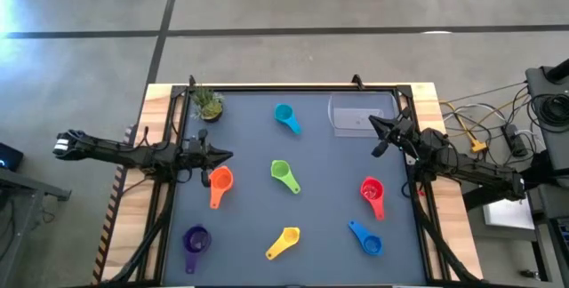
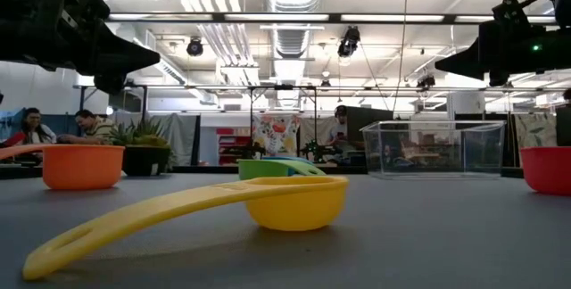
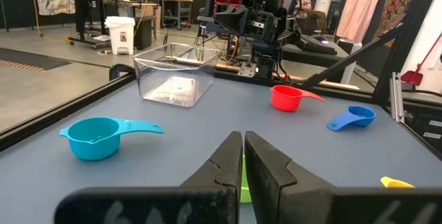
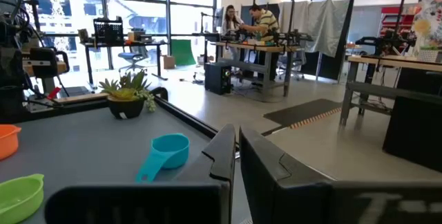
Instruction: Nest measuring cups in basket
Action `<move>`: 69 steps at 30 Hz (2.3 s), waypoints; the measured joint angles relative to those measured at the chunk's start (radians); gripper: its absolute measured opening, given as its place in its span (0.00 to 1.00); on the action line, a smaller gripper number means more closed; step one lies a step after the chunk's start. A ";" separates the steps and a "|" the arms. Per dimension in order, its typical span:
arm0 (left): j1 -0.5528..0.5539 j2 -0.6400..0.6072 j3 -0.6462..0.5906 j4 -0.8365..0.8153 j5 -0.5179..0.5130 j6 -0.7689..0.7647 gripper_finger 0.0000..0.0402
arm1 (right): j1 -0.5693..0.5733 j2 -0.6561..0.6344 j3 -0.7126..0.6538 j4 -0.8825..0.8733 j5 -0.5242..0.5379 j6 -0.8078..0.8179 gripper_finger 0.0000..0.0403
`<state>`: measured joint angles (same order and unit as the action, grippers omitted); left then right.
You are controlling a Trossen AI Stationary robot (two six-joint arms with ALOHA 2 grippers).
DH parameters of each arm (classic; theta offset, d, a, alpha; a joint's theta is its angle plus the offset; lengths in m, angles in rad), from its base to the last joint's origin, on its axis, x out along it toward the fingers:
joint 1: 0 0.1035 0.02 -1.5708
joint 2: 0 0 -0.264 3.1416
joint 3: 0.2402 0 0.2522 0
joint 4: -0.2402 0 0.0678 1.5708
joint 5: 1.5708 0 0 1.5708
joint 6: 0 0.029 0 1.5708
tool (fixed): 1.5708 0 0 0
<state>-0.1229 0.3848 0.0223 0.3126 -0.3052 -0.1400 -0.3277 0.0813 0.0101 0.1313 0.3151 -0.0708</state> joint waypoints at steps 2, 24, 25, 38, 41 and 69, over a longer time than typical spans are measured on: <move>0.000 0.000 0.000 0.000 0.000 0.000 0.00 | 0.000 0.000 0.000 0.000 0.000 0.000 0.03; 0.000 0.000 0.000 0.009 0.000 0.000 0.00 | 0.000 0.000 0.000 0.000 0.000 0.000 0.03; 0.000 0.000 0.000 0.010 0.000 0.000 0.00 | 0.000 0.000 0.000 0.000 0.000 0.000 0.03; 0.006 0.000 0.047 0.021 -0.027 -0.010 0.00 | 0.000 0.000 0.000 0.000 0.000 0.000 0.03; 0.006 0.012 0.180 -0.142 -0.043 -0.014 0.00 | 0.000 0.000 0.000 0.000 0.000 0.000 0.03; -0.144 0.951 1.041 -1.612 0.243 -0.945 0.33 | 0.000 0.000 0.000 0.000 0.000 0.000 0.03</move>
<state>-0.2670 1.3356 1.0637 -1.2999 -0.0623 -1.0847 -0.3279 0.0811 0.0101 0.1310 0.3153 -0.0708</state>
